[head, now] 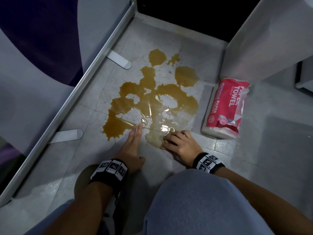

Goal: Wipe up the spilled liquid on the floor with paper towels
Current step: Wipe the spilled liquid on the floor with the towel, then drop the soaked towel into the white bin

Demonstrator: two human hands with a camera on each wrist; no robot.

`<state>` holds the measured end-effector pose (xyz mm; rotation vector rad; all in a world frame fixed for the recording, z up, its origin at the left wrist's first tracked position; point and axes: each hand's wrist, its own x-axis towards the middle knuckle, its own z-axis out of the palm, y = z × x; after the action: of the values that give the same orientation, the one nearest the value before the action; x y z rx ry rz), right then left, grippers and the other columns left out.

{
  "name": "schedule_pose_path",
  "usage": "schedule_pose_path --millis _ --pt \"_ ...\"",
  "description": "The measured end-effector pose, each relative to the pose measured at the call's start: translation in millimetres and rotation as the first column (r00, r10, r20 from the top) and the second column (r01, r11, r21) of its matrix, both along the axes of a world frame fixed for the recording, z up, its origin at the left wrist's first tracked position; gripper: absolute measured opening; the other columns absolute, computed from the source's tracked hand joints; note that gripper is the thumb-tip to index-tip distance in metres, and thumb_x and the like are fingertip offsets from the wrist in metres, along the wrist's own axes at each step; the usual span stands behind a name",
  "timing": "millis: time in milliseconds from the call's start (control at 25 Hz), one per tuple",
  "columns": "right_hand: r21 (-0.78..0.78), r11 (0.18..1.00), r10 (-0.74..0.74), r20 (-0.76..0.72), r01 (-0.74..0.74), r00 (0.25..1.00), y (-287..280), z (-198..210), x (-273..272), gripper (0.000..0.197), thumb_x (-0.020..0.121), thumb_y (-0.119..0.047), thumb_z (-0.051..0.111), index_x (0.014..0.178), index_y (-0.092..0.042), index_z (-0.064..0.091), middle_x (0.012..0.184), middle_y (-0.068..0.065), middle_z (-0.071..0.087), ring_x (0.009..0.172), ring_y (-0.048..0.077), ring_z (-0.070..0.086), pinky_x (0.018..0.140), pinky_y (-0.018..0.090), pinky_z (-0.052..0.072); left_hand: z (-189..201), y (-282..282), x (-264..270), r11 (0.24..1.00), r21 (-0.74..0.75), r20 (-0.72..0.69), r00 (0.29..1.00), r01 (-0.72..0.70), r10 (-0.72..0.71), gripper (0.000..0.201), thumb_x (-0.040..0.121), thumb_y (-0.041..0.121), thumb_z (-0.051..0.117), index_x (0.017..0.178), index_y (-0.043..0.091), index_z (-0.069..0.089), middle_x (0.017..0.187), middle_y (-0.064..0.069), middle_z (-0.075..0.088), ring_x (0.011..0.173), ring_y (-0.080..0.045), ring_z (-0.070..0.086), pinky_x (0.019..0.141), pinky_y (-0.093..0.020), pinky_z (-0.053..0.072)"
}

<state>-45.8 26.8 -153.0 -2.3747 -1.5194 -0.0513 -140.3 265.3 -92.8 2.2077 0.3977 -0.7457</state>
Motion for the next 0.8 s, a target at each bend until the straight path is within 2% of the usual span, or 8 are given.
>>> schedule_pose_path --millis 120,200,360,480,560,640,720,800 --pt "-0.024 0.996 -0.091 -0.003 0.091 0.996 -12.0 0.0 9.0 0.021 0.088 -0.022 0.069 0.108 -0.023 0.074 0.118 0.001 0.068 0.102 0.028 0.061 0.082 0.041 0.045 -1.8 0.4 -0.5 1.0 0.003 -0.006 1.0 0.017 -0.017 0.124 0.072 0.013 0.066 0.141 0.058 -0.027 0.159 0.022 -0.022 0.151 -0.013 -0.01 0.113 -0.046 0.037" --pt "-0.004 0.965 -0.263 -0.063 0.263 0.963 -14.0 1.7 17.1 0.025 0.082 -0.015 0.069 0.105 -0.022 0.076 0.113 0.002 0.069 0.097 0.028 0.062 0.082 0.04 0.043 -2.6 0.6 -0.4 0.999 0.009 -0.005 1.0 0.031 -0.031 0.123 0.072 0.014 0.067 0.142 0.057 -0.026 0.159 0.022 -0.022 0.15 -0.012 -0.01 0.114 -0.047 0.036" --pt "0.059 0.764 -0.543 -0.477 0.642 0.691 3.6 17.0 31.0 0.024 0.086 -0.004 0.067 0.102 -0.019 0.078 0.103 -0.004 0.068 0.095 0.016 0.062 0.092 0.029 0.045 -1.7 0.9 -0.3 0.998 0.019 0.016 0.998 0.056 -0.056 0.122 0.072 0.014 0.066 0.144 0.054 -0.024 0.16 0.021 -0.02 0.15 -0.009 -0.013 0.118 -0.044 0.028" --pt "0.011 0.654 -0.503 -0.74 0.757 0.446 28.2 38.0 43.9 0.019 0.091 -0.005 0.068 0.1 -0.018 0.079 0.1 -0.009 0.066 0.092 0.003 0.059 0.088 0.004 0.04 4.1 2.6 5.2 0.995 0.057 0.017 0.997 0.08 -0.081 0.118 0.075 0.016 0.064 0.147 0.05 -0.023 0.162 0.018 -0.016 0.151 -0.013 -0.006 0.118 -0.042 0.027" --pt "-0.027 0.628 -0.42 -0.853 0.778 0.309 43.5 53.8 53.3 0.02 0.092 -0.004 0.067 0.099 -0.019 0.078 0.1 -0.006 0.069 0.091 0.004 0.062 0.086 0.011 0.049 14.4 5.7 15.2 0.994 0.078 -0.007 0.997 0.078 -0.078 0.113 0.08 0.018 0.065 0.15 0.045 -0.02 0.164 0.011 -0.006 0.152 -0.02 0.007 0.116 -0.042 0.026" --pt "-0.066 0.617 -0.32 -0.931 0.784 0.174 56.0 73.0 64.8 0.021 0.093 -0.003 0.065 0.098 -0.02 0.077 0.097 -0.003 0.073 0.082 0.007 0.067 0.074 0.022 0.057 30.2 12.6 32.1 0.991 0.12 -0.041 0.998 0.053 -0.048 0.104 0.086 0.022 0.066 0.154 0.039 -0.01 0.162 0.001 0.02 0.145 -0.027 0.03 0.113 -0.041 0.034" --pt "-0.037 0.618 -0.256 -0.954 0.785 0.156 65.4 90.8 79.1 0.023 0.092 -0.001 0.066 0.097 -0.021 0.077 0.094 -0.002 0.075 0.074 0.01 0.068 0.066 0.026 0.056 49.5 23.8 54.4 0.983 0.179 -0.04 0.998 0.051 -0.044 0.091 0.088 0.025 0.065 0.156 0.036 0.006 0.151 -0.006 0.043 0.132 -0.027 0.048 0.106 -0.036 0.042" --pt "0.023 0.619 -0.219 -0.955 0.785 0.201 69.9 113.6 97.4 0.023 0.091 -0.002 0.068 0.096 -0.023 0.077 0.093 -0.002 0.075 0.074 0.013 0.068 0.065 0.029 0.055 75.3 34.4 83.2 0.97 0.234 0.007 0.998 0.057 -0.06 0.077 0.089 0.028 0.062 0.154 0.036 0.022 0.144 -0.008 0.051 0.125 -0.027 0.054 0.104 -0.036 0.045"
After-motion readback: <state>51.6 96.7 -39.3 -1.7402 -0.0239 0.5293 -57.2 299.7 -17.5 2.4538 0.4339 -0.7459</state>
